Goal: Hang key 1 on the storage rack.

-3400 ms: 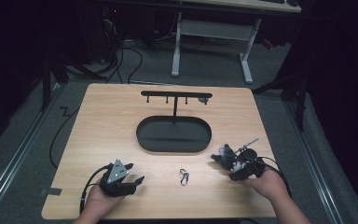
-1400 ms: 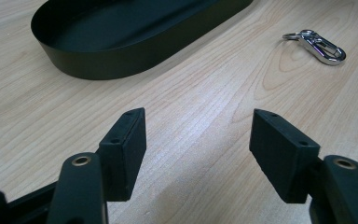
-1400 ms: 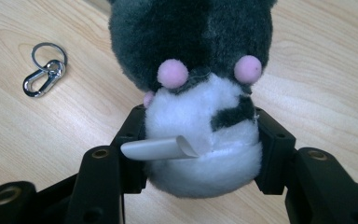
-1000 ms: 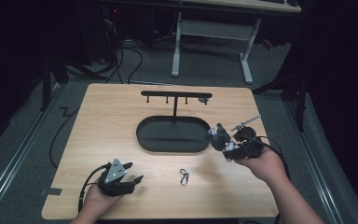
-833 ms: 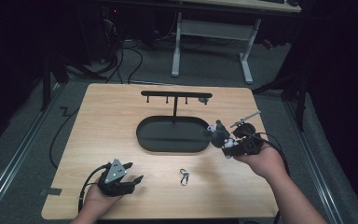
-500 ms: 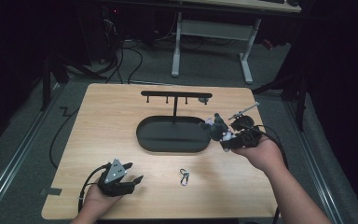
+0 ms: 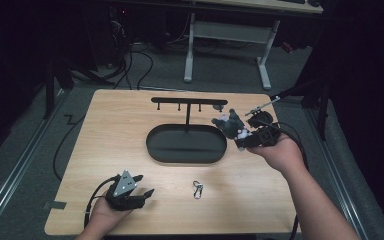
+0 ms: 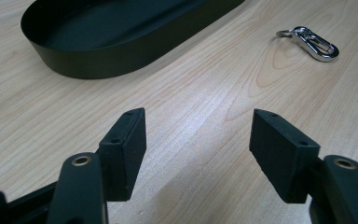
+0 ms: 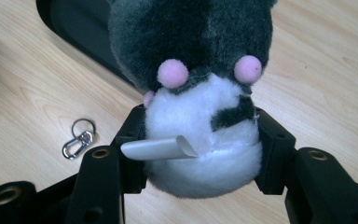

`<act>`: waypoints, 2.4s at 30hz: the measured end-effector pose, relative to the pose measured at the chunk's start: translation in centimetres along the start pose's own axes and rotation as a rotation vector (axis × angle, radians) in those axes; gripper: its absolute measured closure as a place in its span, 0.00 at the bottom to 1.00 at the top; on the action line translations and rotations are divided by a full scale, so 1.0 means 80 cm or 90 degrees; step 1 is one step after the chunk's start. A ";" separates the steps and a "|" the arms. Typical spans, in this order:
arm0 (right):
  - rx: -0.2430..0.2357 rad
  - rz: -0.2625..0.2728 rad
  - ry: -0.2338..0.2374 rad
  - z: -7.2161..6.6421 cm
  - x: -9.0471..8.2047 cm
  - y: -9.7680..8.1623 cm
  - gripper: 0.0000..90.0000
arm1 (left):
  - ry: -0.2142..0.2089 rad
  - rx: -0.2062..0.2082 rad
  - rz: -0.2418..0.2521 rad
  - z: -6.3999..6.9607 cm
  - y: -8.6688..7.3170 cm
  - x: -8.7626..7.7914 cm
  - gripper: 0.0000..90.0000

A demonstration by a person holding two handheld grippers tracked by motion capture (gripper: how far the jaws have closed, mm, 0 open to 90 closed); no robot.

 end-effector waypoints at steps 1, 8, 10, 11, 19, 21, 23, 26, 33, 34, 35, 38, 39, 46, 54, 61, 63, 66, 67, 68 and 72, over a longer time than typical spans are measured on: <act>0.000 0.000 0.000 0.000 0.000 0.000 0.53 | 0.001 -0.001 0.002 0.000 0.000 0.000 0.41; -0.002 0.015 0.000 -0.002 -0.004 0.014 0.53 | -0.003 0.001 -0.001 0.001 0.000 0.000 0.41; -0.001 0.021 -0.001 -0.003 -0.006 0.019 0.53 | -0.003 0.001 -0.001 0.001 0.000 0.000 0.41; -0.001 0.021 -0.001 -0.003 -0.006 0.019 0.53 | -0.003 0.002 0.000 0.001 0.000 0.000 0.41; 0.008 0.041 -0.020 0.004 -0.008 0.034 0.53 | -0.005 0.004 -0.002 0.001 0.000 0.001 0.41; 0.013 0.043 -0.022 0.006 -0.009 0.035 0.53 | -0.005 0.004 -0.002 0.001 0.000 0.001 0.41; 0.023 0.049 -0.030 0.012 -0.009 0.035 0.53 | -0.005 0.004 -0.002 0.001 0.000 0.001 0.41; 0.040 0.051 -0.039 0.023 -0.007 0.031 0.53 | -0.005 0.003 -0.002 0.002 0.000 0.001 0.41; 0.061 0.047 -0.042 0.036 0.002 0.017 0.53 | -0.007 0.003 -0.003 0.002 -0.001 0.002 0.41; 0.066 0.044 -0.040 0.037 0.008 0.012 0.53 | -0.008 0.004 -0.004 0.002 -0.001 0.003 0.41; 0.066 0.044 -0.040 0.037 0.008 0.012 0.53 | -0.009 0.004 -0.005 0.002 -0.001 0.003 0.41; 0.070 0.040 -0.037 0.037 0.015 0.006 0.53 | -0.012 0.004 -0.002 0.002 0.001 0.006 0.41; 0.073 0.041 -0.035 0.036 0.020 0.003 0.53 | -0.012 0.002 -0.004 0.001 0.001 0.006 0.41; 0.080 0.042 -0.031 0.036 0.034 -0.005 0.53 | -0.016 0.001 0.006 0.007 0.003 0.005 0.42; 0.088 0.044 -0.019 0.034 0.056 -0.005 0.53 | -0.016 0.016 0.002 0.012 0.004 0.005 0.42; 0.067 0.037 -0.025 0.026 0.085 -0.006 0.52 | -0.008 0.033 -0.007 0.015 0.003 0.004 0.42; 0.054 0.040 -0.026 0.021 0.091 -0.004 0.52 | -0.007 0.032 -0.004 0.016 0.004 0.004 0.42; 0.057 0.042 -0.019 0.018 0.101 0.003 0.52 | -0.006 0.027 -0.006 0.015 0.003 0.003 0.42; 0.057 0.042 -0.019 0.018 0.101 0.003 0.52 | -0.006 0.027 -0.006 0.015 0.003 0.003 0.42; 0.061 0.043 -0.020 0.019 0.103 0.004 0.51 | -0.005 0.027 -0.006 0.015 0.002 0.003 0.42; 0.073 0.040 -0.020 0.022 0.115 0.008 0.41 | -0.006 0.031 -0.009 0.016 0.001 0.004 0.42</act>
Point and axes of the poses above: each handheld gripper's, and its own axes: x roughly forward along the jaws, y roughly out of its top, z roughly to its right, the point moved 6 cm from there along x, roughly forward along the jaws, and after that the axes turned 4 degrees about -y, right-handed, at the moved point
